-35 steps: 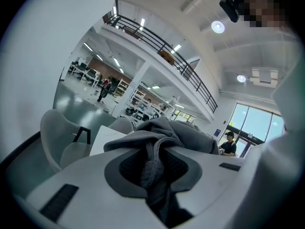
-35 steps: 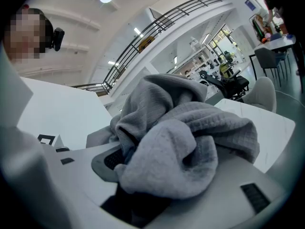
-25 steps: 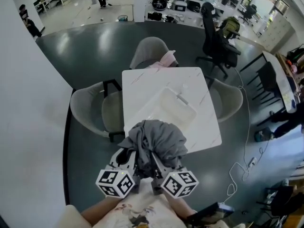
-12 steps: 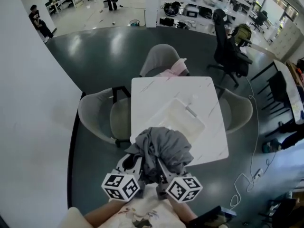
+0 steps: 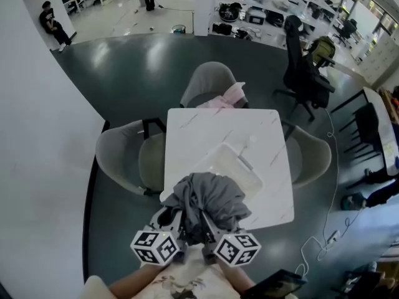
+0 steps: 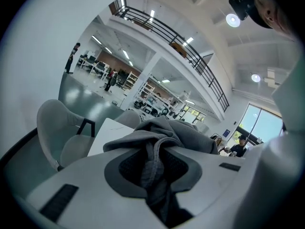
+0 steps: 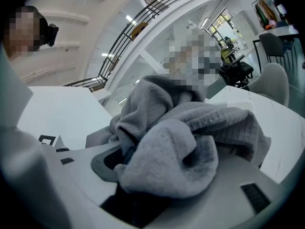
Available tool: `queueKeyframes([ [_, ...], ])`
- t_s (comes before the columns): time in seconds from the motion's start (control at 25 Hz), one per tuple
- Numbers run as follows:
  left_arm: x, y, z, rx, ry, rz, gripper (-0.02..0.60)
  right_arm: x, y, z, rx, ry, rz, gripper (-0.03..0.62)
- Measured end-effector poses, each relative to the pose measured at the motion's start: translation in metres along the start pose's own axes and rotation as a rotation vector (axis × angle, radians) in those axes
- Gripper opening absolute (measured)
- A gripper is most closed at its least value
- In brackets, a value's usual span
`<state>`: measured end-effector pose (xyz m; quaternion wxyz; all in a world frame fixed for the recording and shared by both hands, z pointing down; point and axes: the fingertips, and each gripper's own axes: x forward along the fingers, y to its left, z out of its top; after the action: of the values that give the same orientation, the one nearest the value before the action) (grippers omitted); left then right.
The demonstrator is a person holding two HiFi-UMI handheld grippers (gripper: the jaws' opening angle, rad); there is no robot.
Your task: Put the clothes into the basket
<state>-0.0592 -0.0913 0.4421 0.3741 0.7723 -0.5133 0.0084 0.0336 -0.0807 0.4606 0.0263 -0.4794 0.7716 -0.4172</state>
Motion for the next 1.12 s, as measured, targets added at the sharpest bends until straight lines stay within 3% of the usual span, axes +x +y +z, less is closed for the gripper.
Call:
queueKeyframes([
  [0.64,0.073,-0.007,-0.032,0.018,0.158,-0.022,0.074,0.015,-0.074,0.016,0.001,0.06,-0.079,0.255],
  [1.12,0.092,0.022,-0.053,0.016,0.21,0.058,0.074,0.041,-0.099,-0.005,-0.003,0.125,-0.102,0.258],
])
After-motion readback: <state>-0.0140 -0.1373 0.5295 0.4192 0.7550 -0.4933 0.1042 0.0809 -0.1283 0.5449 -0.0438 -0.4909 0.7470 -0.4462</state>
